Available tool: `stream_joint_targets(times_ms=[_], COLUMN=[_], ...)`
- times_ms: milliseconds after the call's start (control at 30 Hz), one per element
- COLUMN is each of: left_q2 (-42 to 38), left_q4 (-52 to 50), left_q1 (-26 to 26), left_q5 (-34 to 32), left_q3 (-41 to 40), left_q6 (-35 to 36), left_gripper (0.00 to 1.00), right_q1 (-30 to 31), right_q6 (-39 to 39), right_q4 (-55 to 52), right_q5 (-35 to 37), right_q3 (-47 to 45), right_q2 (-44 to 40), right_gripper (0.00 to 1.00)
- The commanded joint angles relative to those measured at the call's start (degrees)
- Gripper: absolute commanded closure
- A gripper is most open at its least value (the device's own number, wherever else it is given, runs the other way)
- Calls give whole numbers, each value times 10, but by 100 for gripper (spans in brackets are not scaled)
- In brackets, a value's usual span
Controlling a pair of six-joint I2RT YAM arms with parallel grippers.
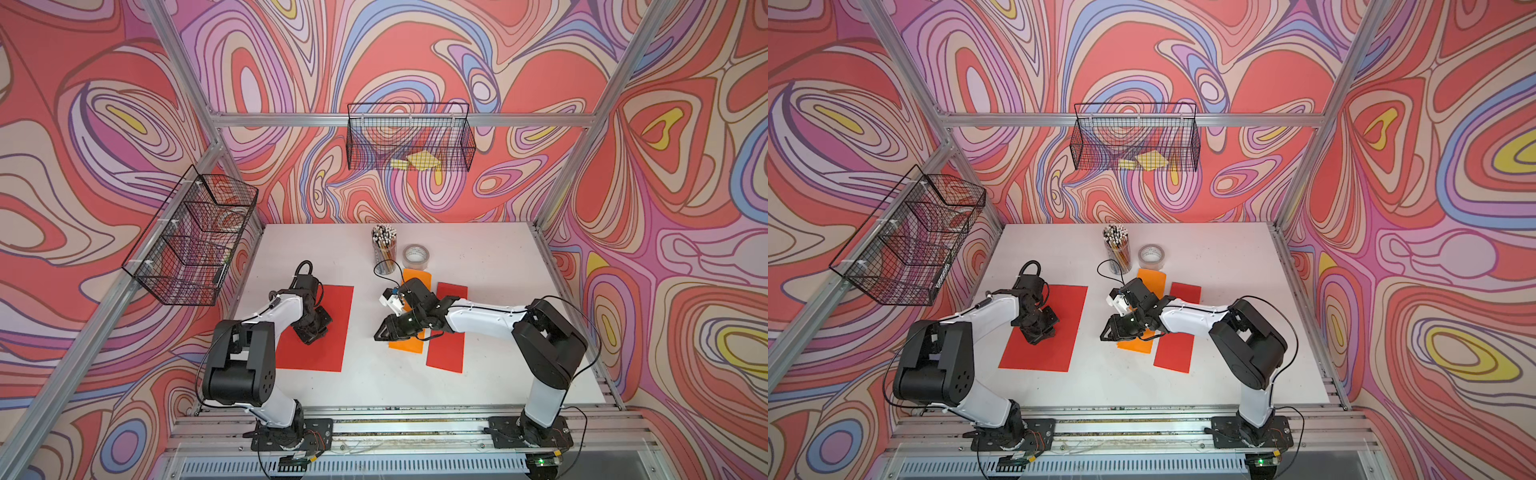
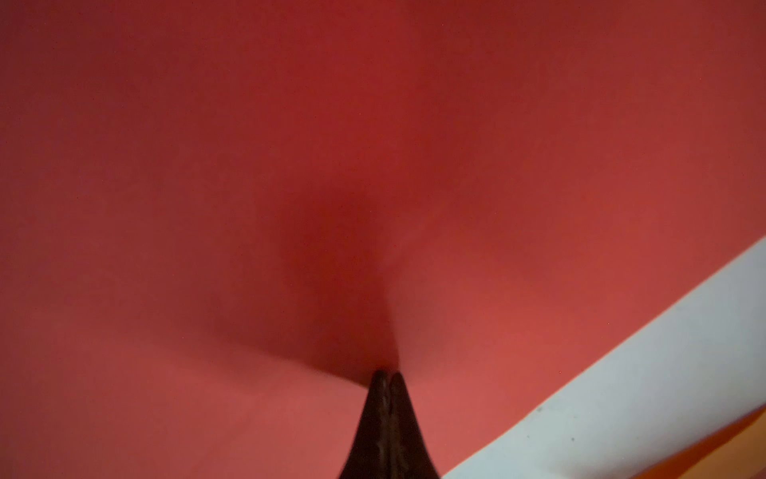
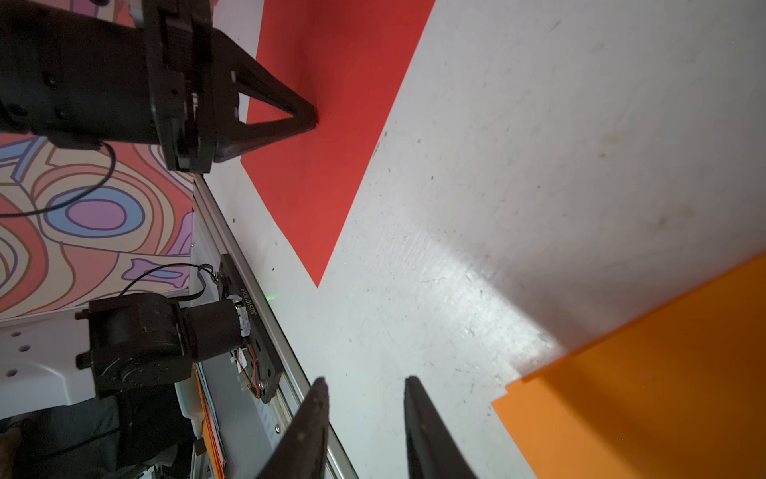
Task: Fold the rectangular paper in half along the long edge
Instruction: Move the paper at the center of the board.
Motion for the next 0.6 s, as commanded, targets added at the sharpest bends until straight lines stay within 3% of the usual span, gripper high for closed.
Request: stream_joint_targets(times_ms=[0,467,567], left_q2=[16,22,1], left_q4=[11,94,82], left_q1=[-38,-139,-143], left_q5=[38,82,62], left_q3=[-7,23,32], left_q6=[-43,-120,-115], left_gripper=[100,100,100], right_q1=[3,3,2], right_q6=[1,5,5], right_q4=[-2,3,0], right_q5=[25,42,49], right_q3=[-13,-30,-32], right_q2=[-6,-9,-11], right_gripper=[67,65,65])
